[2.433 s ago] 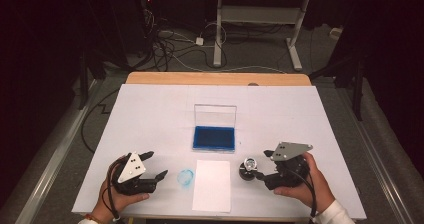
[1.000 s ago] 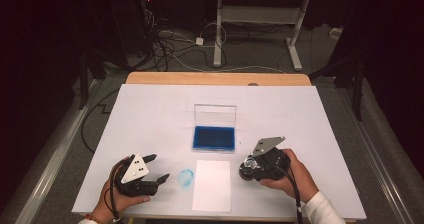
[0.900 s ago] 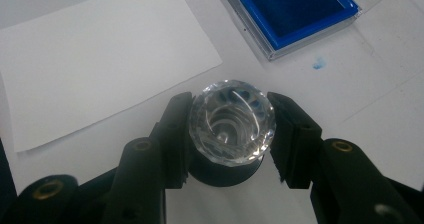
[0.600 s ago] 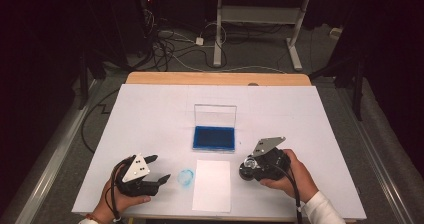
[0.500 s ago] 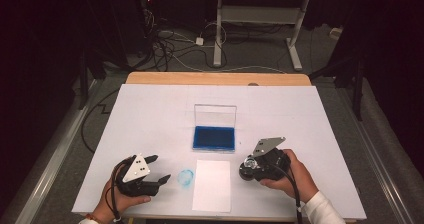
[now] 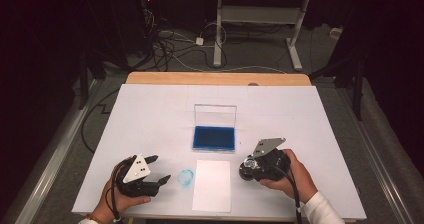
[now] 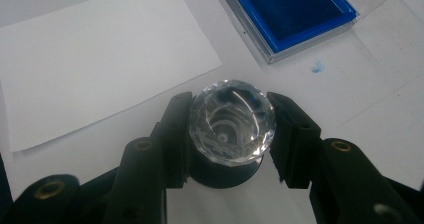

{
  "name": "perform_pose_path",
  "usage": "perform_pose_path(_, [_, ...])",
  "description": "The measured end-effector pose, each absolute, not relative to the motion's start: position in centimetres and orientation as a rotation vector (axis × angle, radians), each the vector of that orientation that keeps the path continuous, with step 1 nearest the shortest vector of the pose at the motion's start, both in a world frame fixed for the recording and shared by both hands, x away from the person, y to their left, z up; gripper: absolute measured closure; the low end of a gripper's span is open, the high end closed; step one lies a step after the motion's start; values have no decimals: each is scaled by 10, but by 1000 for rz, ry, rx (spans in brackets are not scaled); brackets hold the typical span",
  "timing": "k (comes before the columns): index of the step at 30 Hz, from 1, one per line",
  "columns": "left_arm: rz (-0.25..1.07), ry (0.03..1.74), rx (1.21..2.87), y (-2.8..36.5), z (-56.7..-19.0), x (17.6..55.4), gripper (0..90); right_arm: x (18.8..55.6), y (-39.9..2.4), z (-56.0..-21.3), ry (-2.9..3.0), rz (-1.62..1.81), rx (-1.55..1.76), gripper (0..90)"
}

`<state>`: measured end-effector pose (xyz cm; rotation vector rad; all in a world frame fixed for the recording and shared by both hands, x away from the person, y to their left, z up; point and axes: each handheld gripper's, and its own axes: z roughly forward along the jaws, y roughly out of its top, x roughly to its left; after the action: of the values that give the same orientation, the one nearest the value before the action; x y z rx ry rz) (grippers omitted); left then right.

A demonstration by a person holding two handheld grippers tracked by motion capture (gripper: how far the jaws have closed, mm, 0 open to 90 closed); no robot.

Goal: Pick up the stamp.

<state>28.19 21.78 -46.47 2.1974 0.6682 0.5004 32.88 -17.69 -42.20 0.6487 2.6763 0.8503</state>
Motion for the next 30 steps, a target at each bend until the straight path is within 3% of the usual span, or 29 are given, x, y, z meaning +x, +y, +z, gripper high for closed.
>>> perform_pose_path(30, [469,661,2188,215,-466,286,253,317,-196,-396,2481,1063,670,568])
